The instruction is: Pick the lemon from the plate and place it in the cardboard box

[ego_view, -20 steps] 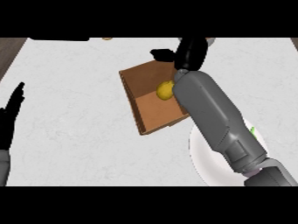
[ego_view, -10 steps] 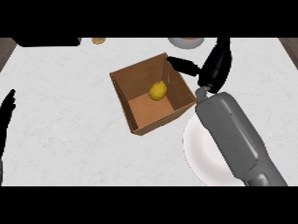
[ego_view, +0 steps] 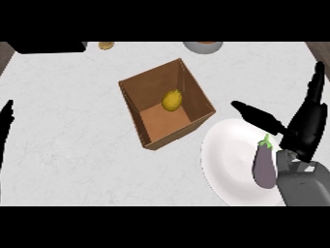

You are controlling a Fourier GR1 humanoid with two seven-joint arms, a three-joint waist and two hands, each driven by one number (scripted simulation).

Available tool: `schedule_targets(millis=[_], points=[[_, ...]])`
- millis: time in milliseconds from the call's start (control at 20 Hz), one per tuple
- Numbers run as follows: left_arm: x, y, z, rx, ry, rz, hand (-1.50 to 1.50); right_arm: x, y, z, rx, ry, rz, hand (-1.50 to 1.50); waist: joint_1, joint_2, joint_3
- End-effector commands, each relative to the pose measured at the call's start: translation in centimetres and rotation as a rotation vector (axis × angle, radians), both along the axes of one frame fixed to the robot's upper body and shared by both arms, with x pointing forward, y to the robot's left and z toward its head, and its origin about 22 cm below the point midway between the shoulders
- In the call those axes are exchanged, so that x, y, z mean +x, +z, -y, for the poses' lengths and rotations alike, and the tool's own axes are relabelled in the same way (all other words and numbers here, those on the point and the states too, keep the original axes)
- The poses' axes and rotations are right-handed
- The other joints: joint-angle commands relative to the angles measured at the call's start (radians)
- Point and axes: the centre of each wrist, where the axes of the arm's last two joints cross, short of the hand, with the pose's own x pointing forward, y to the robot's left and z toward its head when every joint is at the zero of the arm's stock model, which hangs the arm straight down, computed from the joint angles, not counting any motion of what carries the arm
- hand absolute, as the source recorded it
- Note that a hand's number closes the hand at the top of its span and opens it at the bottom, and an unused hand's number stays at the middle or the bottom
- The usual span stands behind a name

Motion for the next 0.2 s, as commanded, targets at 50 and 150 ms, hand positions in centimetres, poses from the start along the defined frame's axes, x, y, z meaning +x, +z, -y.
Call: schedule_targets(millis=[50,150], points=[[0.8,-0.4,0.9,0.012,0.008,0.013,0.0,-7.4,1.0,3.7,-0.029,0.045,-0.061,-1.5,-0.004,0.004,0.001],[-0.9,-0.8,0.1,-0.017,-0.013,0.015,0.0,-9.6,1.3,4.8,-0.034,0.041,-0.09,-1.5,0.015,0.005,0.001]])
